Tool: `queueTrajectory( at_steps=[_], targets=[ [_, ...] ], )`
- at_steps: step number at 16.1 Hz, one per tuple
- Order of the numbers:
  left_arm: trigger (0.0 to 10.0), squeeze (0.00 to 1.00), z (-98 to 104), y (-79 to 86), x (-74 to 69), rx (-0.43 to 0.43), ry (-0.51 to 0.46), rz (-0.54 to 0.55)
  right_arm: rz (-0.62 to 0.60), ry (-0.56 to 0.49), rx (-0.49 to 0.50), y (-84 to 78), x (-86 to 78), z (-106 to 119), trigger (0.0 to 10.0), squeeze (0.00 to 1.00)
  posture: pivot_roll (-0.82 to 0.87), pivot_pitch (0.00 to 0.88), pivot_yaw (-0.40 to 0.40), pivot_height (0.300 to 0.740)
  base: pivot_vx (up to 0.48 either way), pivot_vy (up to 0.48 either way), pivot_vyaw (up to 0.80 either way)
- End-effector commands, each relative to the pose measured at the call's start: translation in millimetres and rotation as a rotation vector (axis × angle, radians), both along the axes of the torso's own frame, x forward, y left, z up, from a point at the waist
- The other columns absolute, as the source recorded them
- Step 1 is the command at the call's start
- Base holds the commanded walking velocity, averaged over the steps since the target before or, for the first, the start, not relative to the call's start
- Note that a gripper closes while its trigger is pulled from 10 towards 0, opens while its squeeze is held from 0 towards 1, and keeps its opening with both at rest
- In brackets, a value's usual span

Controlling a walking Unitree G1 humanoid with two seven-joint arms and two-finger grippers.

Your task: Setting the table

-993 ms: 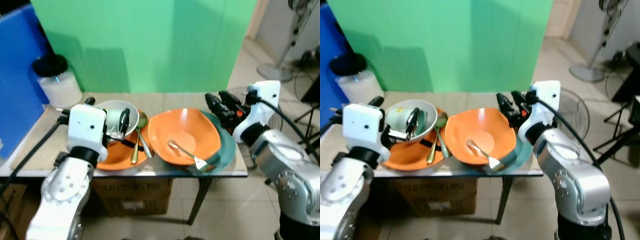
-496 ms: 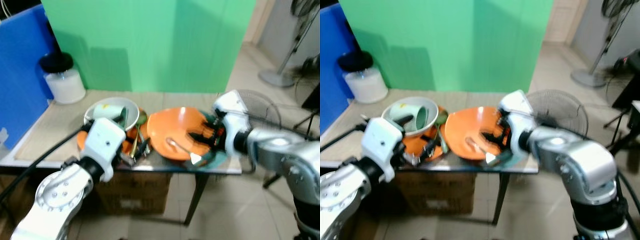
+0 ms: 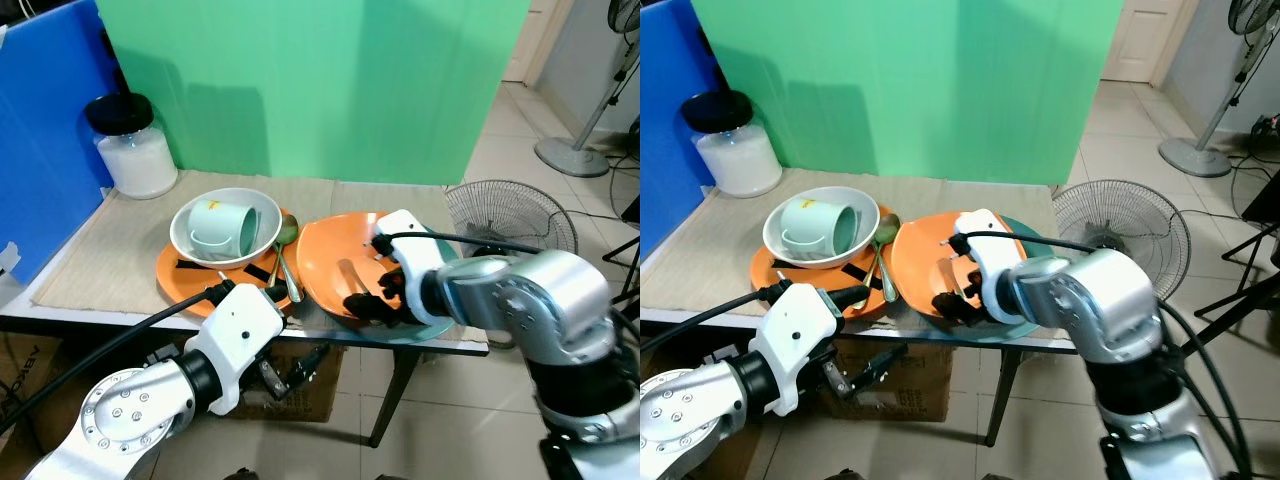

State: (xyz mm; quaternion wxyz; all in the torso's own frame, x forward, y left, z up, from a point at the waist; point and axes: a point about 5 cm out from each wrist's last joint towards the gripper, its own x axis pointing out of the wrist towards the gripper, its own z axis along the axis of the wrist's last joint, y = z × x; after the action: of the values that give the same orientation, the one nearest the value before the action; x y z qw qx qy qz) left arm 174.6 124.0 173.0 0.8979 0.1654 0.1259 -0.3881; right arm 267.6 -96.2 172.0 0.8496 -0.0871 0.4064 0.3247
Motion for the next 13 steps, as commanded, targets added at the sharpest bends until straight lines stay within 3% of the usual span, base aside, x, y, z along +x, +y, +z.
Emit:
queueTrajectory(
  at_steps=[1,3,4,5,8,10,12,13],
  targets=[
    [10.0,0.00,1.4,-0.2,-2.5,0.002,0.001,-0.006,-0.015,-0.006,-0.016,-0.4,3.8,3.3,10.0,0.00,-0.05,0.000,-0.037,0.740,0.000,0.000,0.00],
    [10.0,0.00,1.6,-0.2,-2.4,0.005,-0.003,-0.002,-0.020,0.001,-0.023,2.5,6.4,2.6,10.0,0.00,-0.05,0.000,-0.043,0.740,0.000,0.000,0.00],
    [10.0,0.00,2.1,-0.4,-2.3,0.006,-0.004,0.001,-0.027,0.013,-0.027,5.3,9.8,2.0,9.3,0.00,-0.05,0.000,-0.046,0.740,0.000,0.000,0.00],
    [10.0,0.00,2.3,-0.4,-2.4,0.007,-0.004,0.003,-0.033,0.022,-0.028,6.9,11.9,1.4,6.2,0.00,-0.05,0.000,-0.046,0.740,0.000,0.000,0.00],
    [10.0,0.00,1.6,0.6,-2.2,0.007,0.000,0.005,-0.048,0.059,-0.031,9.4,14.7,-4.2,2.7,0.00,-0.05,0.000,-0.049,0.740,0.000,0.000,0.00],
    [10.0,0.00,1.4,0.5,-2.0,0.006,0.001,0.003,-0.053,0.073,-0.041,10.3,14.9,-7.6,2.2,0.00,-0.05,0.000,-0.049,0.740,0.000,0.000,0.00],
    [10.0,0.00,0.9,-0.6,-2.4,0.003,0.005,-0.002,-0.076,0.103,-0.054,12.6,16.7,-14.2,0.0,0.00,-0.05,0.000,-0.049,0.740,0.000,0.000,0.00],
    [10.0,0.00,0.9,-0.3,-2.6,0.003,0.006,-0.002,-0.079,0.106,-0.054,13.2,17.3,-15.0,0.0,0.00,-0.05,0.000,-0.050,0.740,0.000,0.000,0.00]
  ],
)
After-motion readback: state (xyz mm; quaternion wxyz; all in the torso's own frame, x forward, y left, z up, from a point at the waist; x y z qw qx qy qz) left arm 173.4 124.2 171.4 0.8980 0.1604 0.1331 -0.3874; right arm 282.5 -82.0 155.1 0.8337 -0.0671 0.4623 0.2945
